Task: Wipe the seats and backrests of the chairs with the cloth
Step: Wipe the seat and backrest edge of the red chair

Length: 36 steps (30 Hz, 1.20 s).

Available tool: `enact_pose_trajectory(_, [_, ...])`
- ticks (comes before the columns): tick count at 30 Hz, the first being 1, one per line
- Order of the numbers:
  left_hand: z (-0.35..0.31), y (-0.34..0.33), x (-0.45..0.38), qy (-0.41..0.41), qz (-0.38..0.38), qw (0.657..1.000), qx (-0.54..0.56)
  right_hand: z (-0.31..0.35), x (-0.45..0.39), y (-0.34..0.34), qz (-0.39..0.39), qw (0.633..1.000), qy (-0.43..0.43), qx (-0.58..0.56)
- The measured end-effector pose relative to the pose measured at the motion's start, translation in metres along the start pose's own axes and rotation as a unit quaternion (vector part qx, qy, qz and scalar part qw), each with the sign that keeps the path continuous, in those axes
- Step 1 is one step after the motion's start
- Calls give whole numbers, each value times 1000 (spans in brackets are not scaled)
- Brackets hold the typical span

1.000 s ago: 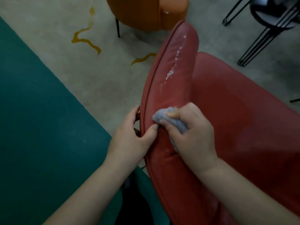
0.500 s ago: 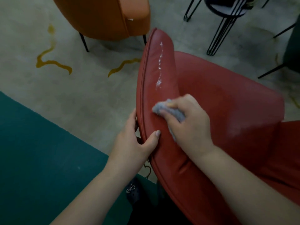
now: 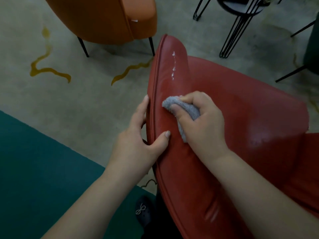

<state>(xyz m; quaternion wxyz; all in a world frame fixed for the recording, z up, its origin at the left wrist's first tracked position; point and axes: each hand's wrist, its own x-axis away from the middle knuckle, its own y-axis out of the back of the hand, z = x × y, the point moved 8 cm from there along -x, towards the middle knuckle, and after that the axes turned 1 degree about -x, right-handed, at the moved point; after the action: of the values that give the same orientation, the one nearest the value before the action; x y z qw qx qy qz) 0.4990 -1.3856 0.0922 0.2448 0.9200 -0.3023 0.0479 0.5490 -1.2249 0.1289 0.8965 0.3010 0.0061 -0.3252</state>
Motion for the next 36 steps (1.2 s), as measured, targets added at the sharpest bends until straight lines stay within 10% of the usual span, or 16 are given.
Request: enact_pose_trajectory(36, [-48,7,-147,-72,28,986,-145,-67,-173,-34,-22,994,-97,-46])
